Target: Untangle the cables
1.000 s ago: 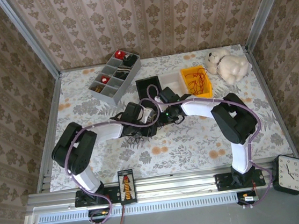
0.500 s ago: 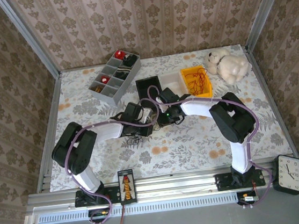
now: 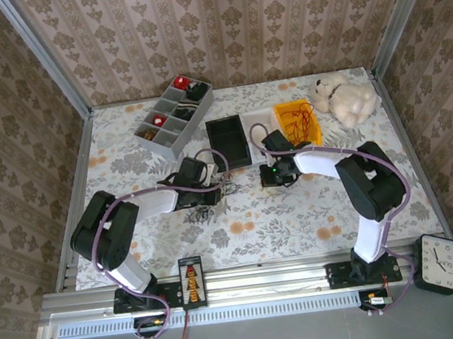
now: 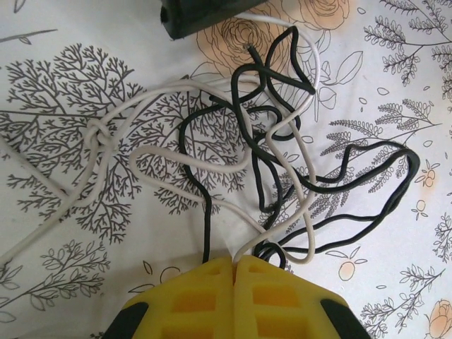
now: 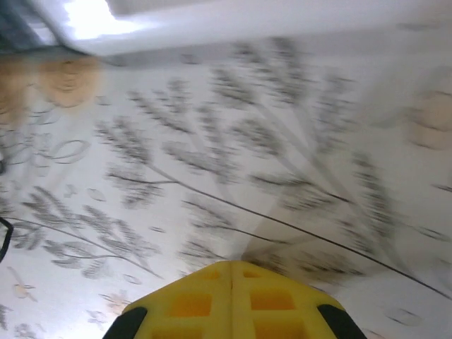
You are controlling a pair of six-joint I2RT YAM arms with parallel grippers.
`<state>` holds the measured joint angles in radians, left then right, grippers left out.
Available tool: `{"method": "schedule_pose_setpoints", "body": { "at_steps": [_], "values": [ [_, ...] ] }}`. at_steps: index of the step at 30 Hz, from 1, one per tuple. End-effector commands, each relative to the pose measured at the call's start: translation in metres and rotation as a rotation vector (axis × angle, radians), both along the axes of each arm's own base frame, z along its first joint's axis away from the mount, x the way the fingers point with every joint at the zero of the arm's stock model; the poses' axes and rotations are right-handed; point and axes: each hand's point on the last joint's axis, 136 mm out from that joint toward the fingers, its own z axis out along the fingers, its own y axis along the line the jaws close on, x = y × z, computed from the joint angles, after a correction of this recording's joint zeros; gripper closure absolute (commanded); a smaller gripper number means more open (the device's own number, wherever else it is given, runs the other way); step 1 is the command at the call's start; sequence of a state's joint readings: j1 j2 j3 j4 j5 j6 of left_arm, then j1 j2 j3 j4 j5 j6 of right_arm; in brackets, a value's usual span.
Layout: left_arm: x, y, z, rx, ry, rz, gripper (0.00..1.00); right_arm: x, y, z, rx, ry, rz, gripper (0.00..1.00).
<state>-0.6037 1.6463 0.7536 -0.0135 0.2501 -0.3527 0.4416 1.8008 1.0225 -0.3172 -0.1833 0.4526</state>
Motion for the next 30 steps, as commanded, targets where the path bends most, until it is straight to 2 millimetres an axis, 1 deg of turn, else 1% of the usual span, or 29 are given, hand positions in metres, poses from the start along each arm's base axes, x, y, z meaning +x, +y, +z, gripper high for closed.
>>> {"method": "schedule_pose_setpoints", "body": {
  "at_steps": [1,3,4,5,7,9,11,15,17,21,23,24,25,27,30],
  "values": [
    [-0.004,0.009,-0.009,0.015,0.028,0.021,1.00,-0.013,-0.020,-0.006,-0.046,0.031,-0.045,0.94],
    [-0.006,0.004,-0.009,0.007,0.037,-0.001,1.00,-0.011,0.002,0.004,0.010,-0.001,0.024,0.85],
    [-0.007,0.003,-0.010,0.009,0.040,-0.008,1.00,-0.011,0.016,0.010,0.036,-0.020,0.072,0.76],
    [-0.007,0.001,-0.010,0.009,0.041,-0.016,1.00,-0.012,0.031,0.016,0.059,-0.035,0.122,0.70],
    [-0.007,-0.002,-0.010,0.008,0.038,-0.028,1.00,-0.013,0.056,0.026,0.096,-0.054,0.207,0.61],
    [-0.008,-0.003,-0.010,0.013,0.037,-0.036,1.00,-0.015,0.077,0.031,0.129,-0.053,0.276,0.57],
    [-0.009,-0.004,-0.010,0.017,0.034,-0.040,1.00,-0.018,0.092,0.029,0.145,-0.026,0.325,0.55],
    [-0.009,-0.004,-0.011,0.024,0.032,-0.047,1.00,-0.022,0.108,0.018,0.146,0.019,0.377,0.54],
    [-0.010,-0.004,-0.011,0.025,0.031,-0.047,1.00,-0.020,0.109,0.011,0.114,0.036,0.378,0.54],
    [-0.010,-0.004,-0.009,0.021,0.021,-0.046,1.00,-0.006,0.102,-0.008,-0.002,0.032,0.333,0.56],
    [-0.010,-0.004,-0.009,0.016,0.020,-0.048,1.00,0.003,0.096,-0.015,-0.049,0.023,0.284,0.59],
    [-0.011,-0.004,-0.008,0.014,0.019,-0.048,1.00,0.006,0.093,-0.020,-0.072,0.023,0.262,0.65],
    [-0.010,-0.003,-0.008,0.015,0.017,-0.046,1.00,0.009,0.090,-0.023,-0.095,0.022,0.244,0.73],
    [-0.010,0.000,-0.008,0.018,0.016,-0.032,1.00,0.012,0.078,-0.026,-0.149,0.017,0.208,0.86],
    [-0.007,0.011,-0.007,0.024,0.010,0.017,1.00,0.015,0.056,-0.023,-0.187,-0.004,0.144,0.95]
  ]
}}
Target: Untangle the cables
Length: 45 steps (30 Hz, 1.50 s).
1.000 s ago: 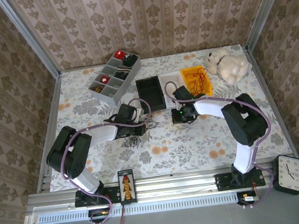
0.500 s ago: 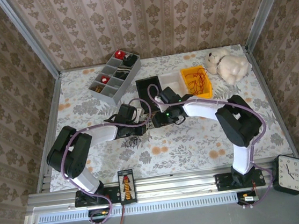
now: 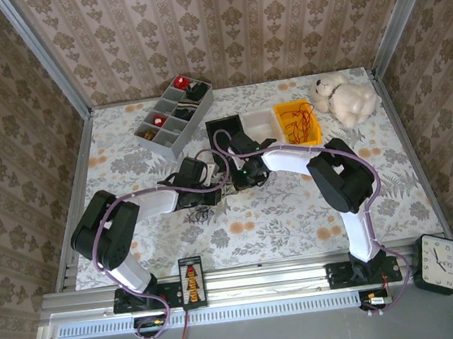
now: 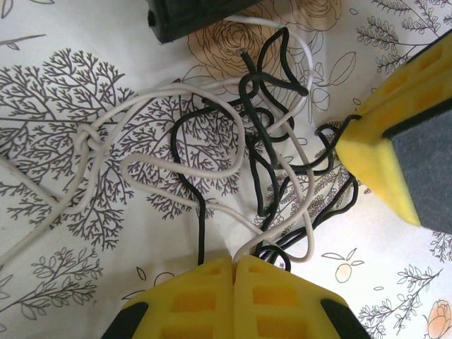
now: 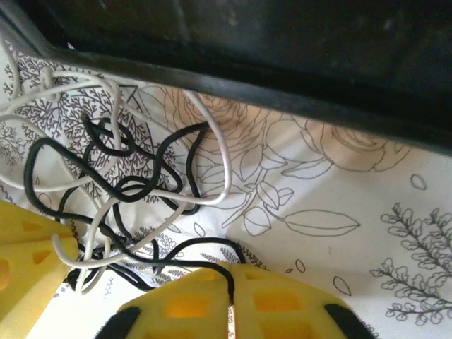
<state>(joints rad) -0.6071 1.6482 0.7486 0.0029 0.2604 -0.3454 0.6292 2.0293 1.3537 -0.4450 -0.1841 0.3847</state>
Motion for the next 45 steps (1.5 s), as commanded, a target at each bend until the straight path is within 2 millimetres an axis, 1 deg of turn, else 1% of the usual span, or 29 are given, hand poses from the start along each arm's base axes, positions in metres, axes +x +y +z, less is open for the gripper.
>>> {"method": "schedule_pose_setpoints", "body": {
  "at_steps": [1,6,8,11,14,16,17,18,21,24,26,28,30,34,35,36,38,39,42,45],
  "values": [
    [-0.005,0.018,-0.006,0.029,0.012,0.053,1.00,0.007,-0.050,-0.021,-0.159,-0.030,-0.142,0.97],
    [0.005,0.043,0.004,-0.001,-0.029,0.184,1.00,0.002,-0.110,-0.017,-0.138,-0.008,-0.389,1.00],
    [0.011,0.054,0.007,-0.011,-0.050,0.245,1.00,-0.003,-0.136,-0.016,-0.124,0.011,-0.501,1.00],
    [0.017,0.063,0.010,-0.036,-0.066,0.302,1.00,-0.014,-0.172,-0.015,-0.109,0.023,-0.655,1.00],
    [0.024,0.068,0.014,-0.057,-0.073,0.345,1.00,-0.022,-0.196,-0.013,-0.106,0.023,-0.757,1.00],
    [0.026,0.071,0.013,-0.056,-0.074,0.373,1.00,-0.025,-0.202,-0.009,-0.085,0.018,-0.807,1.00],
    [0.031,0.082,0.012,-0.051,-0.072,0.420,1.00,-0.026,-0.206,-0.006,-0.080,0.011,-0.830,1.00],
    [0.032,0.087,0.011,-0.047,-0.071,0.448,1.00,-0.027,-0.208,-0.002,-0.078,0.006,-0.842,1.00],
    [0.035,0.111,0.007,-0.022,-0.062,0.583,1.00,-0.030,-0.221,0.014,-0.097,-0.051,-0.896,1.00],
    [0.034,0.136,0.004,0.005,-0.062,0.706,1.00,-0.036,-0.246,0.033,-0.139,-0.121,-0.979,1.00],
    [0.034,0.146,0.007,0.034,-0.078,0.745,1.00,-0.039,-0.265,0.046,-0.148,-0.163,-1.044,1.00],
    [0.034,0.147,0.010,0.044,-0.097,0.733,1.00,-0.040,-0.283,0.063,-0.136,-0.211,-1.106,1.00],
    [0.032,0.154,0.010,0.076,-0.096,0.749,1.00,-0.042,-0.303,0.077,-0.149,-0.251,-1.158,0.99],
    [0.024,0.182,0.007,0.165,-0.083,0.873,1.00,-0.049,-0.347,0.108,-0.158,-0.336,-1.279,0.98],
    [0.023,0.185,0.007,0.168,-0.085,0.890,0.96,-0.051,-0.356,0.115,-0.155,-0.352,-1.306,0.98],
    [0.023,0.186,0.007,0.164,-0.087,0.894,0.89,-0.052,-0.363,0.121,-0.149,-0.364,-1.330,0.98],
    [0.026,0.182,0.009,0.142,-0.097,0.878,0.84,-0.052,-0.373,0.130,-0.122,-0.385,-1.353,0.98],
    [0.027,0.180,0.010,0.132,-0.100,0.868,0.82,-0.049,-0.375,0.133,-0.104,-0.391,-1.351,0.97],
    [0.031,0.170,0.011,0.100,-0.105,0.822,0.79,-0.037,-0.368,0.140,-0.058,-0.404,-1.289,0.97],
    [0.036,0.157,0.015,0.057,-0.112,0.766,0.79,-0.024,-0.354,0.149,0.020,-0.423,-1.211,0.97]
  ]
}}
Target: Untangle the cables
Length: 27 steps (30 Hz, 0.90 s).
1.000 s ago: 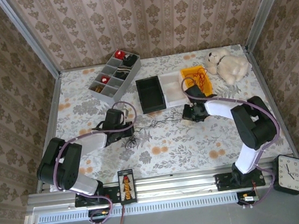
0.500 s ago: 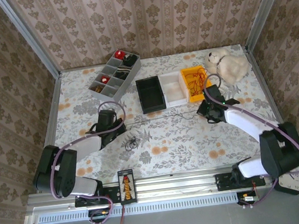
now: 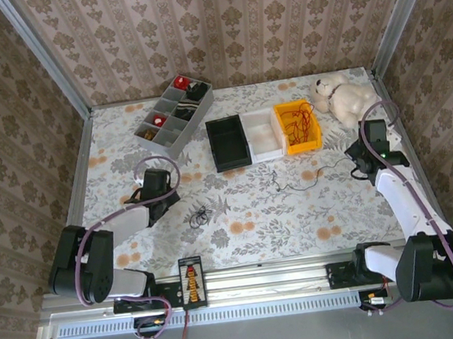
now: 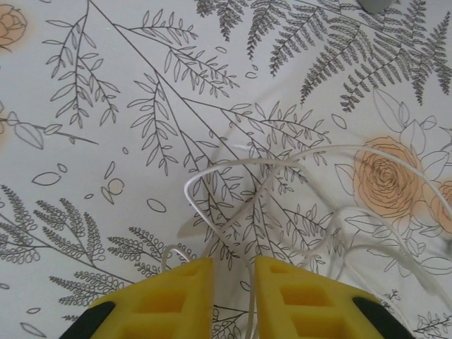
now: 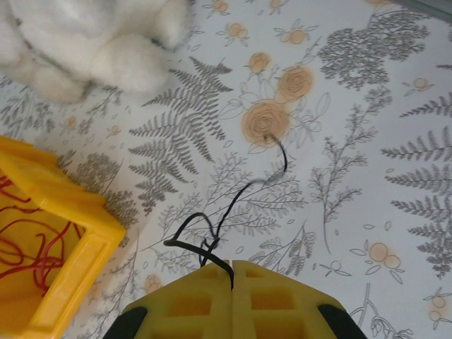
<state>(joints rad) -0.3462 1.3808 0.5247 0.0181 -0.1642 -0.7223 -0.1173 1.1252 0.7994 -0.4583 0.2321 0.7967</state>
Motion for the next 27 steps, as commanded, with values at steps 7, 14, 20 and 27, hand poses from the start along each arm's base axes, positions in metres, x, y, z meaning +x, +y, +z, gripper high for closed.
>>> {"method": "schedule_pose_setpoints", "body": {
  "at_steps": [7,14,20,27],
  "values": [
    [0.000,-0.074,0.013,-0.080,-0.071,-0.351,0.79,0.061,0.094,0.139,0.121,-0.449,0.534,0.94],
    [-0.010,-0.052,-0.017,0.079,0.061,-0.197,0.78,0.071,0.124,0.291,0.134,-0.780,0.660,0.94],
    [-0.016,-0.031,-0.040,0.185,0.211,-0.101,0.81,0.097,0.145,0.360,0.186,-0.970,0.736,0.94],
    [-0.013,-0.037,-0.039,0.194,0.209,-0.122,0.81,0.128,0.182,0.381,0.191,-0.990,0.857,0.94]
  ]
}}
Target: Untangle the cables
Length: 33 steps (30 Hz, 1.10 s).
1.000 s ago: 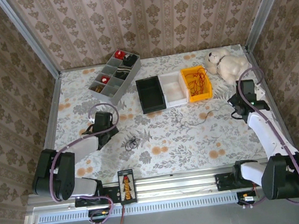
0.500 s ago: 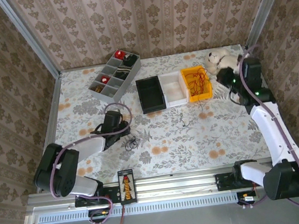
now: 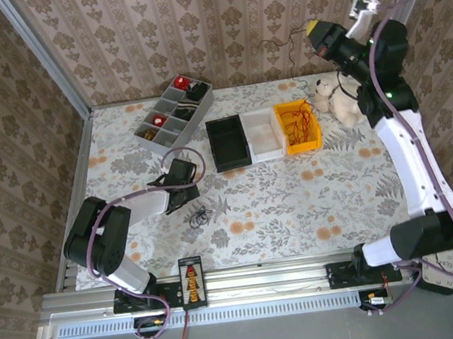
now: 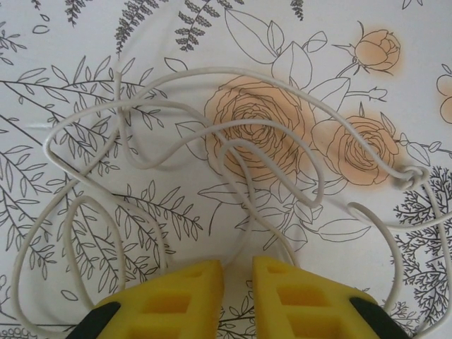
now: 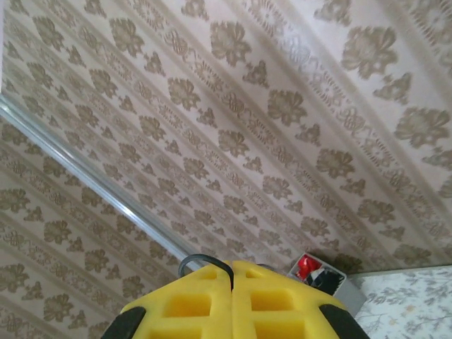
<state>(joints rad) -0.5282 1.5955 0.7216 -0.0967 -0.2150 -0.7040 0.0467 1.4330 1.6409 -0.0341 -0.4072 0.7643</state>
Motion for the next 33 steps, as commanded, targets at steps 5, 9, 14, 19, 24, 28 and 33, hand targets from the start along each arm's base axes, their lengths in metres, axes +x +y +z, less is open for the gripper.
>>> {"method": "schedule_pose_setpoints", "body": {
  "at_steps": [5,9,14,19,24,28,33],
  "values": [
    [-0.021,0.026,-0.026,0.103,0.100,0.051,0.81,0.009,0.022,0.025,-0.072,-0.058,0.052,0.94],
    [-0.021,0.025,-0.026,0.104,0.100,0.048,0.81,0.018,0.026,0.022,-0.096,-0.054,0.046,0.93],
    [-0.020,0.024,-0.028,0.107,0.105,0.039,0.81,0.029,0.039,0.008,-0.117,-0.027,0.066,0.93],
    [-0.020,0.025,-0.030,0.111,0.112,0.041,0.81,0.042,0.054,-0.015,-0.134,0.026,0.095,0.93],
    [-0.020,0.027,-0.032,0.112,0.118,0.046,0.80,0.050,0.060,-0.036,-0.141,0.068,0.100,0.93],
    [-0.021,0.029,-0.034,0.111,0.121,0.054,0.80,0.051,0.059,-0.030,-0.138,0.052,0.093,0.93],
    [-0.021,0.030,-0.037,0.106,0.134,0.060,0.81,0.053,0.055,-0.007,-0.157,0.002,0.072,0.93]
  ]
}}
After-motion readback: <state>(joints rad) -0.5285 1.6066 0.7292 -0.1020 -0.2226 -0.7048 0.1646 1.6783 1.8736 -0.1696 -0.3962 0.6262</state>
